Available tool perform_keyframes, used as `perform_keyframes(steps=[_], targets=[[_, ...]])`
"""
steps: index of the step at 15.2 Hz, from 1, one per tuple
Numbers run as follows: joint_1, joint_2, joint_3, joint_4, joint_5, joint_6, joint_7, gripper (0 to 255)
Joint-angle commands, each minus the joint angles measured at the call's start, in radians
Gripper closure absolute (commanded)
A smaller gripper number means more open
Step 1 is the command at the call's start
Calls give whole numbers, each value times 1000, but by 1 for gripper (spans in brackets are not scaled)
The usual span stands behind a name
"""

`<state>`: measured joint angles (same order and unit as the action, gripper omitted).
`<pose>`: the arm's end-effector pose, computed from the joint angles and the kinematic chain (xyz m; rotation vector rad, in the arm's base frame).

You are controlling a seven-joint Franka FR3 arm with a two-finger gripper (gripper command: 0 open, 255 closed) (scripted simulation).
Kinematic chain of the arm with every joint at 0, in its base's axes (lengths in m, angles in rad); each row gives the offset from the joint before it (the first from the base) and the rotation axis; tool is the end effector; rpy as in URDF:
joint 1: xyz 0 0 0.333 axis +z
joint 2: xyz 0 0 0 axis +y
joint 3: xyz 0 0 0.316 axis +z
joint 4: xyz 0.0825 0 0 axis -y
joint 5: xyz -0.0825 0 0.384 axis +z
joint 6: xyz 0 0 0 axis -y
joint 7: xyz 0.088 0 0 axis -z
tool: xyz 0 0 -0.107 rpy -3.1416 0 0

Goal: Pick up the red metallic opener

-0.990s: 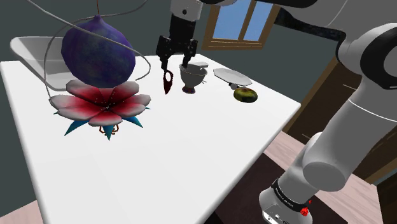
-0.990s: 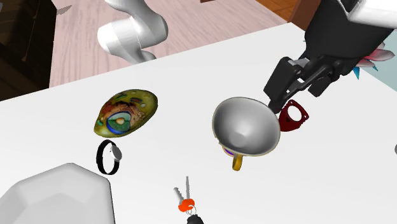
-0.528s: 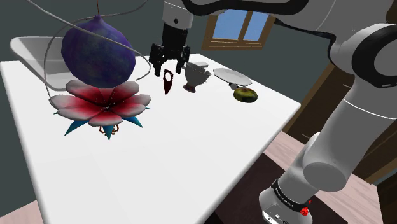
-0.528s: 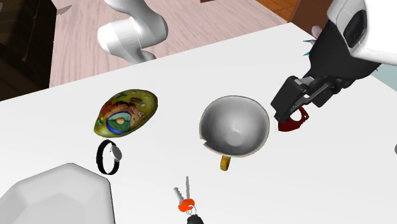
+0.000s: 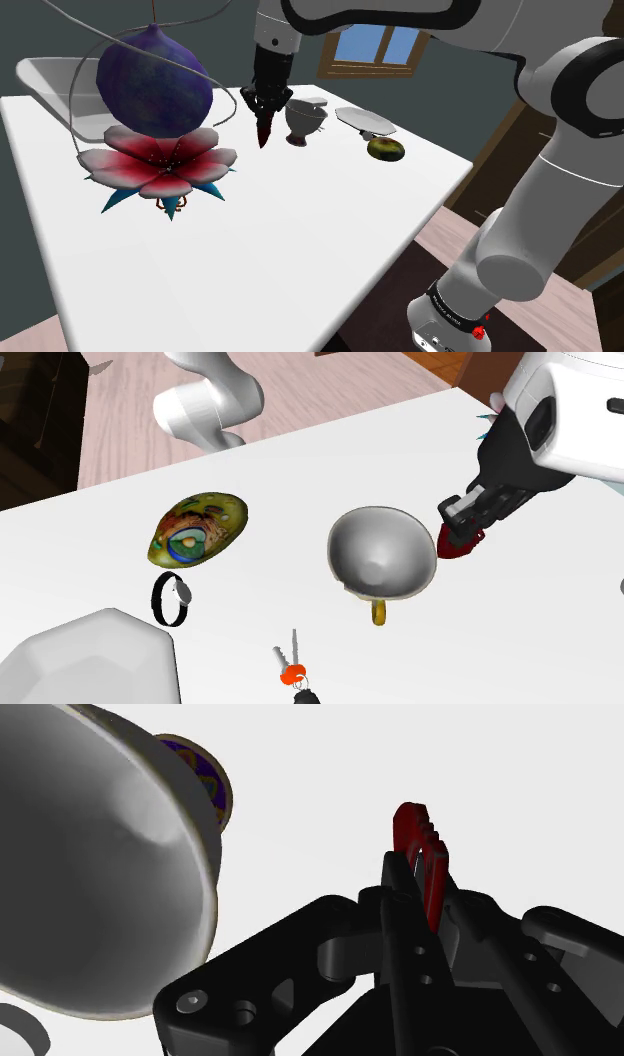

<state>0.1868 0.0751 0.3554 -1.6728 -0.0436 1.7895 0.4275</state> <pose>0.5104 0.2958 0.5549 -3.1280 -0.1905 -0.0765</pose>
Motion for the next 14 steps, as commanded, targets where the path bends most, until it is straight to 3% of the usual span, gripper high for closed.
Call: perform_keyframes(steps=[1, 5, 14], targets=[[0, 0, 0, 0, 0, 0, 0, 255], [0, 0, 0, -2, 0, 1, 1, 255], [5, 17, 3, 140, -6, -125, 2, 255]])
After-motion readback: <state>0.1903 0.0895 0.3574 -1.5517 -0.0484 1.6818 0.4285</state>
